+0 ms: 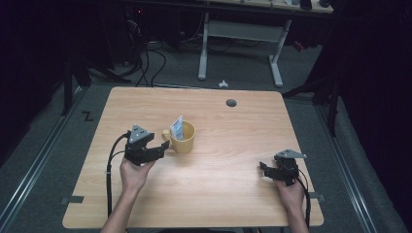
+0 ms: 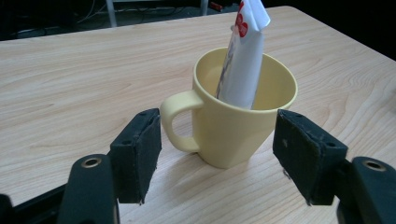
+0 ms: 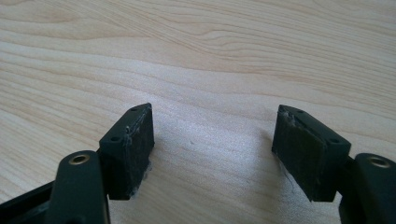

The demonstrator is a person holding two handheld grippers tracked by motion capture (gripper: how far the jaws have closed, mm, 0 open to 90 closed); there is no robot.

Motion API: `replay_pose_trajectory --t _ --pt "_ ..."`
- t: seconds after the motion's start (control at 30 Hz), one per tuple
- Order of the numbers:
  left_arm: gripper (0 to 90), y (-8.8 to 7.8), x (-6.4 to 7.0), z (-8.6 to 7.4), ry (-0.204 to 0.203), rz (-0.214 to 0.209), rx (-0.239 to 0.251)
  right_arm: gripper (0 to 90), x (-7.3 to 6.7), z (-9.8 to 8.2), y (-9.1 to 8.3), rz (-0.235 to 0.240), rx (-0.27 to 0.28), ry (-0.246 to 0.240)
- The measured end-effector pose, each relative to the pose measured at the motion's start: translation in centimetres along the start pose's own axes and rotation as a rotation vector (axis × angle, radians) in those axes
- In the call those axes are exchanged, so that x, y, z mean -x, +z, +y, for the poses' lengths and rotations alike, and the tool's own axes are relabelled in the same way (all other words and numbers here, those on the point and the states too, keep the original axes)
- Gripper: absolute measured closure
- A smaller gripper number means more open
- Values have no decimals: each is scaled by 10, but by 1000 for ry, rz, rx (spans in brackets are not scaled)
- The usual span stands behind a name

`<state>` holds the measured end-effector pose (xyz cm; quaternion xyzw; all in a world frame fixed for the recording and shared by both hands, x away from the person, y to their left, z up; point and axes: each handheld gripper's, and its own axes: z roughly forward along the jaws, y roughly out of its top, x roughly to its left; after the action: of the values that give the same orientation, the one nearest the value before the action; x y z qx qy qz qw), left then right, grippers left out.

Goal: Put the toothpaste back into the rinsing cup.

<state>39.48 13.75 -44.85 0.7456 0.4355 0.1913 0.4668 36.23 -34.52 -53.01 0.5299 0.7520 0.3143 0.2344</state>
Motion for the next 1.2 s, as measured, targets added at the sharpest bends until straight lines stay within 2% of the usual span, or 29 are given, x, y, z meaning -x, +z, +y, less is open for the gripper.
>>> replay_pose_trajectory --t 1.2 --pt "342 -38 -29 -20 -75 80 45 295 0 0 0 -1 0 1"
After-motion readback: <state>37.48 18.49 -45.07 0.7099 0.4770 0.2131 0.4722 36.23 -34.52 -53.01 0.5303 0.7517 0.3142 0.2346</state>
